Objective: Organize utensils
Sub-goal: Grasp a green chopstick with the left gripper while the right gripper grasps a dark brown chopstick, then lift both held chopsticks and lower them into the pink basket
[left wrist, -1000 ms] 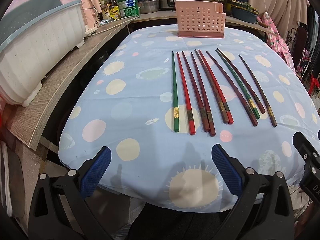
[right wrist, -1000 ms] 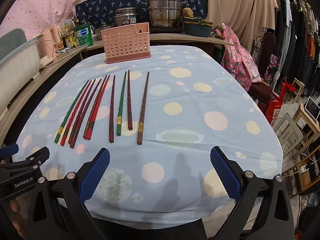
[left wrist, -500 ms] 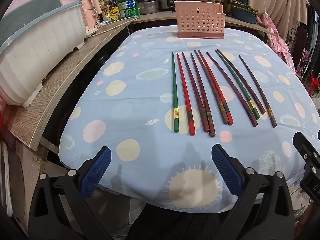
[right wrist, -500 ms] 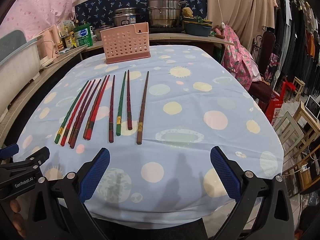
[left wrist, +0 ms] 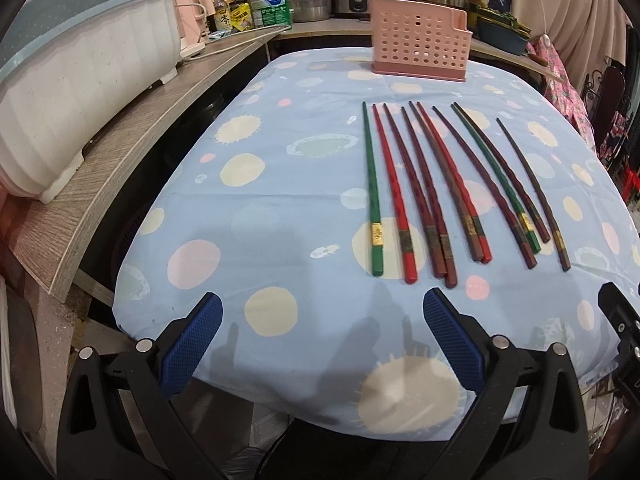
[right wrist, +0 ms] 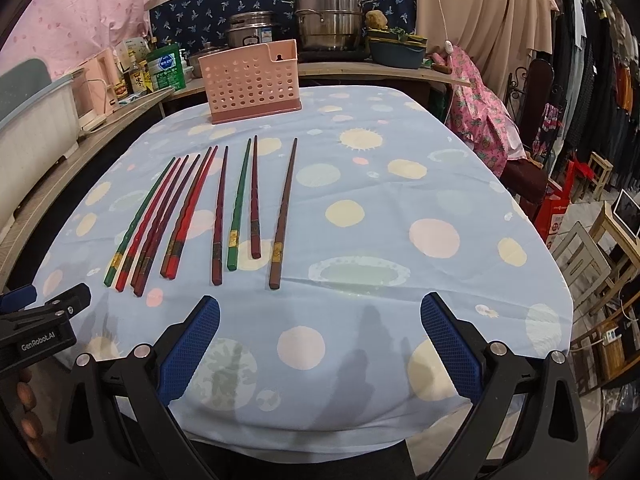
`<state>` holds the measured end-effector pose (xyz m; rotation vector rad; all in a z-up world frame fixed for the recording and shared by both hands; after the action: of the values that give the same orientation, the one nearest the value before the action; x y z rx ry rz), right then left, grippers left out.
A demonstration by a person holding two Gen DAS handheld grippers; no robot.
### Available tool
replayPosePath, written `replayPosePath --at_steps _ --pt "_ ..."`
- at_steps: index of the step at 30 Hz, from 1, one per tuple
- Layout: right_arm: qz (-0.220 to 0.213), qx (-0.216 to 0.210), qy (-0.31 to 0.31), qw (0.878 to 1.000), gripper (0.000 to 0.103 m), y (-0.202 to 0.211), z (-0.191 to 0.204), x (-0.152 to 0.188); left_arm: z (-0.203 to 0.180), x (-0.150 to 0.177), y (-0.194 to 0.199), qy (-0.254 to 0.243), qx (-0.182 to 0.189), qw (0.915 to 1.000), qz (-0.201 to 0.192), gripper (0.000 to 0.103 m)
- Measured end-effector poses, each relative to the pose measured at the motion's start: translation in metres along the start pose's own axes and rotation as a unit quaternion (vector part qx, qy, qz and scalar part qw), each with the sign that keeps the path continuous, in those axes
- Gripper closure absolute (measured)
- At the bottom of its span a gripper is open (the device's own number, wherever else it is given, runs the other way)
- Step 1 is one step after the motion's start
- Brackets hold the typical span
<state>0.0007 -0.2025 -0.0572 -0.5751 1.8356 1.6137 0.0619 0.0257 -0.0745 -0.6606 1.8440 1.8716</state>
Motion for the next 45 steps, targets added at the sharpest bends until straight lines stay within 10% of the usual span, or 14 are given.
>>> replayPosePath --at_steps 23,34,38,45 --pt "0.032 -0.036 0.024 0.999 0.054 -0.057 0.018 -0.015 -0.005 -0.016 -0.049 0.008 0.014 0.9996 0.023 0.023" --pt "0.032 -0.038 0.003 0.999 0.092 -0.061 -0.001 -0.019 -0.013 -0.024 -0.050 0.006 0.040 0.9988 0.027 0.062" --pt "0.034 -0.044 0.001 0.998 0.095 -0.061 -0.003 -0.020 -0.015 -0.026 -0.049 0.004 0.052 0.9981 0.035 0.092" --pt "0.015 -0.046 -0.008 0.999 0.096 -0.046 -0.012 -0.036 -0.009 -0.036 -0.041 0.022 0.068 0.9968 0.036 0.095"
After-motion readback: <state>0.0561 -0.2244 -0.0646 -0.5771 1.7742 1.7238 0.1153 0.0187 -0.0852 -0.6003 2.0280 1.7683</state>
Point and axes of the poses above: each gripper's, at about its wrist camera, not at the fingertips, and y roughly against the way its jaws point, z to its left, x to its underside, the point moved 8 cm from there along -y, roughly the way its jaws point, and after that the axes turned 6 degrees about y, right-handed, at the moved point
